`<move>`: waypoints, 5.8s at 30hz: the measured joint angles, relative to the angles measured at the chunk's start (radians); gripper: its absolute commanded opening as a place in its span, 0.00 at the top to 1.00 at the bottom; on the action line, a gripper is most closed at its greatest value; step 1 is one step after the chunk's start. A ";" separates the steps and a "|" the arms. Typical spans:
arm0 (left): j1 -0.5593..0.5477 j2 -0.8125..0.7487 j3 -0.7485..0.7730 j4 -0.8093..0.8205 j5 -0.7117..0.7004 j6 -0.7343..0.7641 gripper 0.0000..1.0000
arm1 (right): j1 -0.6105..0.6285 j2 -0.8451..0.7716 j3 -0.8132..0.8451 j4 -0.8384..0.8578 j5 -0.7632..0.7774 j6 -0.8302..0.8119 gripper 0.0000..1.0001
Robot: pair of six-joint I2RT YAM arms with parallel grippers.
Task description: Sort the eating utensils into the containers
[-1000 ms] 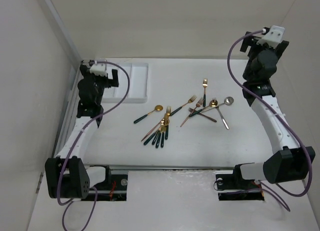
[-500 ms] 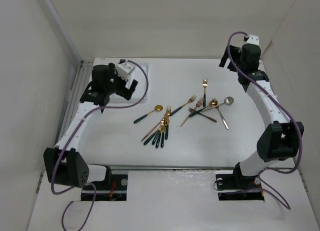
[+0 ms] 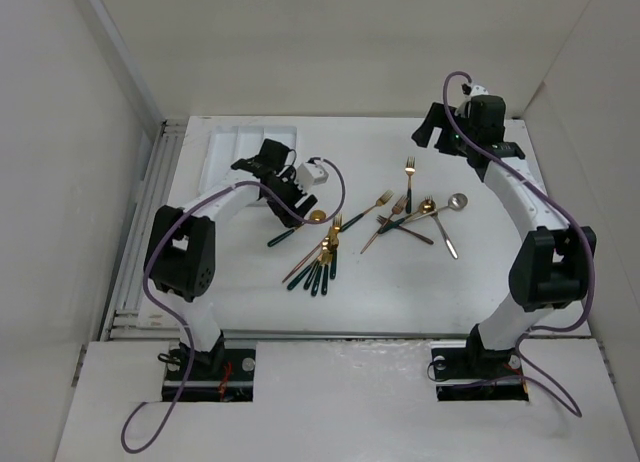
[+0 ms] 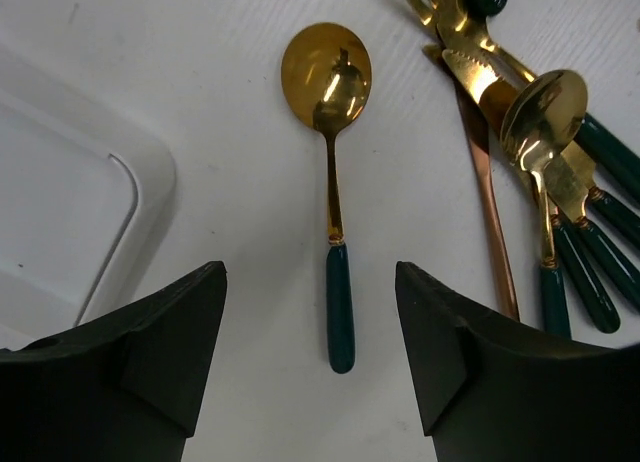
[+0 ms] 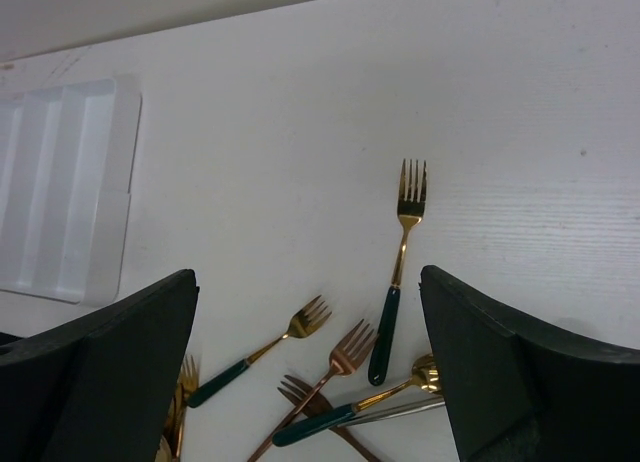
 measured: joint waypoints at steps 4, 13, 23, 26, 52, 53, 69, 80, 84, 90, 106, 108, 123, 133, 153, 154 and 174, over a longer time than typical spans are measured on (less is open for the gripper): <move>0.000 0.014 -0.027 -0.010 -0.021 0.031 0.34 | 0.006 0.001 -0.001 0.000 -0.020 -0.009 0.03; 0.000 0.107 -0.029 -0.057 -0.036 0.096 0.39 | 0.006 0.001 -0.026 0.002 -0.044 -0.026 0.03; 0.000 0.120 -0.064 0.023 -0.073 0.071 0.74 | 0.006 0.001 -0.027 0.004 -0.065 -0.029 0.03; 0.000 0.102 -0.098 0.074 -0.084 0.065 1.00 | 0.006 0.001 -0.027 0.004 -0.060 -0.030 0.03; 0.193 0.116 0.450 0.022 0.108 -0.412 1.00 | 0.016 -0.023 -0.028 0.024 0.014 -0.029 0.06; 0.218 0.132 0.477 0.026 0.087 -0.439 1.00 | 0.018 -0.024 -0.028 0.026 0.015 -0.029 0.06; 0.472 0.366 0.560 0.073 -0.229 -0.481 1.00 | 0.058 -0.025 -0.029 0.027 0.024 -0.026 0.06; 0.476 0.412 0.501 0.100 -0.216 -0.439 0.98 | 0.060 -0.029 -0.062 0.033 0.047 -0.026 0.06; 0.475 0.446 0.493 0.100 -0.222 -0.424 0.82 | 0.060 -0.032 -0.062 0.033 0.048 -0.026 0.06; 0.473 0.455 0.493 0.119 -0.226 -0.426 0.50 | 0.060 -0.037 -0.062 0.034 0.048 -0.026 0.06; 0.351 0.162 0.502 0.069 -0.217 -0.359 0.46 | 0.087 -0.122 -0.126 0.026 0.057 -0.030 0.05; 0.261 0.084 0.449 0.050 -0.173 -0.320 0.50 | 0.103 -0.153 -0.166 0.022 0.058 -0.029 0.05; -0.191 0.037 -0.018 -0.124 0.015 -0.153 0.62 | 0.151 -0.262 -0.324 0.002 0.058 -0.024 0.05; -0.223 0.054 -0.126 -0.091 -0.040 -0.139 0.65 | 0.163 -0.417 -0.434 -0.011 0.074 -0.010 0.05; -0.267 0.062 -0.144 -0.014 -0.248 -0.229 0.64 | 0.163 -0.450 -0.436 -0.012 0.153 -0.030 0.03; -0.269 0.063 -0.141 -0.019 -0.249 -0.233 0.64 | 0.163 -0.450 -0.436 -0.012 0.156 -0.032 0.03; -0.172 0.033 -0.153 -0.088 -0.230 -0.127 0.41 | 0.163 -0.454 -0.436 -0.013 0.183 -0.045 0.03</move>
